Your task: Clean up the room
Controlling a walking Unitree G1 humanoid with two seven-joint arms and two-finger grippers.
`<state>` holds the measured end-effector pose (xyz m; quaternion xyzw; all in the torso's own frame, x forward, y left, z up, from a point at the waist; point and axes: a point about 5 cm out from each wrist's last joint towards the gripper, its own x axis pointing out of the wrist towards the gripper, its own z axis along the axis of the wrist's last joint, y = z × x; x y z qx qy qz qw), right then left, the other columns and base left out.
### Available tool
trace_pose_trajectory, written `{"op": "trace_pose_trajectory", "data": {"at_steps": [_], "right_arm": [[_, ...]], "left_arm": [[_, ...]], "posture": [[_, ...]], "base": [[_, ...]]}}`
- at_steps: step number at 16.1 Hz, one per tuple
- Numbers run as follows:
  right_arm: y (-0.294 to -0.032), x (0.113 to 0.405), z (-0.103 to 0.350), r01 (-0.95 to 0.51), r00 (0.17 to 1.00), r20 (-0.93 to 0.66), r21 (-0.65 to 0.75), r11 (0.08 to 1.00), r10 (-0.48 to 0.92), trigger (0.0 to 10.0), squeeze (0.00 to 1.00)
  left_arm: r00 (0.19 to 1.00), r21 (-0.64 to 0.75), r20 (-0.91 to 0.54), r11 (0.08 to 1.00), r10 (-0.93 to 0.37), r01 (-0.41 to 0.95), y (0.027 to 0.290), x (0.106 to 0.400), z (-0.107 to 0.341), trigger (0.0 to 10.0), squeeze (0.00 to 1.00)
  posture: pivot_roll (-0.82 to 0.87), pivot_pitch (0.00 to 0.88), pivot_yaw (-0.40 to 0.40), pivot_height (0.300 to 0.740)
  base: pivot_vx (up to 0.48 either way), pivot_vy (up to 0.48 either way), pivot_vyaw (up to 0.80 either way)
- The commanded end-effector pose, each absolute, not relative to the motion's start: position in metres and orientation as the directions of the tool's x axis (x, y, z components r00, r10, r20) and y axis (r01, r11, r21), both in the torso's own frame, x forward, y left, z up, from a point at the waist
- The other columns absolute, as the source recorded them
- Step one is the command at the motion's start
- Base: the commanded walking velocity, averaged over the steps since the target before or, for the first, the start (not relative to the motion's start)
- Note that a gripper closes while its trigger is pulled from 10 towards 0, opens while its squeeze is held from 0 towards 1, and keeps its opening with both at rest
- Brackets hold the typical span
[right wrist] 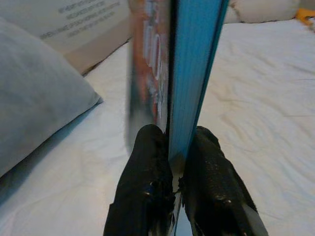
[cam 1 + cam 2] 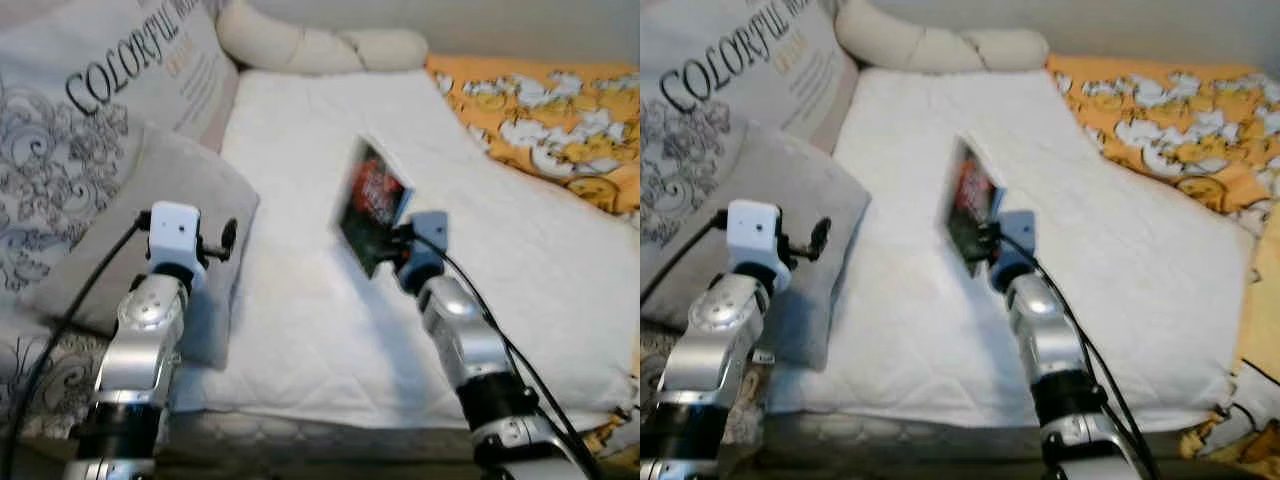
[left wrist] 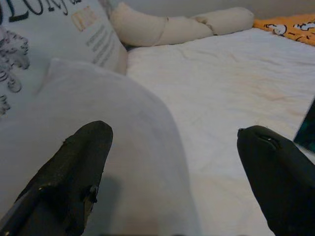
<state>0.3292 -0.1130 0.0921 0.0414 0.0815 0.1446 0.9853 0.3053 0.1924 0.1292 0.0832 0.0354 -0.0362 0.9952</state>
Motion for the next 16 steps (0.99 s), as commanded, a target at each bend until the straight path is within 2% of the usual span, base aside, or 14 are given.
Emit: {"op": "trace_pose_trajectory", "data": {"at_steps": [1, 6, 7, 8, 10, 11, 12, 13, 14, 16], "right_arm": [[-0.127, 0.329, 0.098, -0.247, 0.958, -0.124, 0.100, 0.964, 0.258, 10.0, 0.00], [-0.134, 0.321, 0.106, -0.282, 0.953, -0.087, 0.088, 0.956, 0.289, 10.0, 0.00], [-0.138, 0.321, 0.107, -0.280, 0.954, -0.083, 0.110, 0.954, 0.290, 10.0, 0.00], [-0.143, 0.326, 0.107, -0.278, 0.949, -0.096, 0.196, 0.940, 0.300, 10.0, 0.00], [-0.141, 0.338, 0.110, -0.324, 0.923, -0.112, 0.287, 0.901, 0.368, 10.0, 0.00], [-0.138, 0.344, 0.112, -0.360, 0.904, -0.120, 0.308, 0.881, 0.411, 10.0, 0.00], [-0.132, 0.360, 0.121, -0.458, 0.832, -0.157, 0.345, 0.819, 0.532, 10.0, 0.00], [-0.131, 0.363, 0.123, -0.478, 0.817, -0.166, 0.343, 0.809, 0.553, 10.0, 0.00], [-0.125, 0.370, 0.128, -0.531, 0.741, -0.198, 0.412, 0.740, 0.642, 10.0, 0.00], [-0.122, 0.373, 0.131, -0.556, 0.693, -0.212, 0.451, 0.698, 0.689, 10.0, 0.00]], "left_arm": [[0.992, 0.167, -0.090, 0.980, -0.093, 0.107, 0.184, 0.302, 0.126, 10.0, 0.00], [0.984, 0.220, -0.102, 0.962, -0.143, 0.163, 0.186, 0.290, 0.132, 10.0, 0.00], [0.982, 0.216, -0.108, 0.960, -0.156, 0.177, 0.187, 0.288, 0.132, 10.0, 0.00], [0.968, 0.215, -0.134, 0.948, -0.211, 0.236, 0.184, 0.286, 0.127, 10.0, 0.00], [0.951, 0.224, -0.166, 0.929, -0.262, 0.295, 0.182, 0.287, 0.125, 10.0, 0.00], [0.945, 0.219, -0.173, 0.925, -0.278, 0.312, 0.181, 0.288, 0.126, 10.0, 0.00], [0.926, 0.216, -0.200, 0.907, -0.321, 0.361, 0.182, 0.289, 0.129, 10.0, 0.00], [0.922, 0.215, -0.206, 0.904, -0.328, 0.369, 0.183, 0.289, 0.129, 10.0, 0.00], [0.913, 0.203, -0.230, 0.901, -0.338, 0.384, 0.190, 0.286, 0.131, 10.0, 0.00], [0.904, 0.197, -0.247, 0.895, -0.350, 0.401, 0.195, 0.281, 0.131, 10.0, 0.00]], "posture": [[0.05, 0.000, -0.005, 0.740], [0.03, 0.000, 0.016, 0.740], [0.02, 0.000, 0.024, 0.740], [0.02, 0.000, 0.032, 0.740], [0.01, 0.000, 0.063, 0.740], [0.01, 0.000, 0.068, 0.740], [0.01, 0.000, 0.077, 0.740], [0.01, 0.000, 0.077, 0.740], [0.03, 0.000, 0.069, 0.740], [0.05, 0.000, 0.063, 0.740]], "base": [[0.000, 0.000, 0.00], [0.000, 0.000, 0.00], [0.000, 0.000, 0.00], [0.000, 0.000, 0.00], [0.000, 0.000, 0.00], [0.000, 0.000, 0.00], [0.000, 0.000, 0.00], [0.000, 0.000, 0.00], [0.000, 0.000, 0.00], [0.000, 0.000, 0.00]]}}
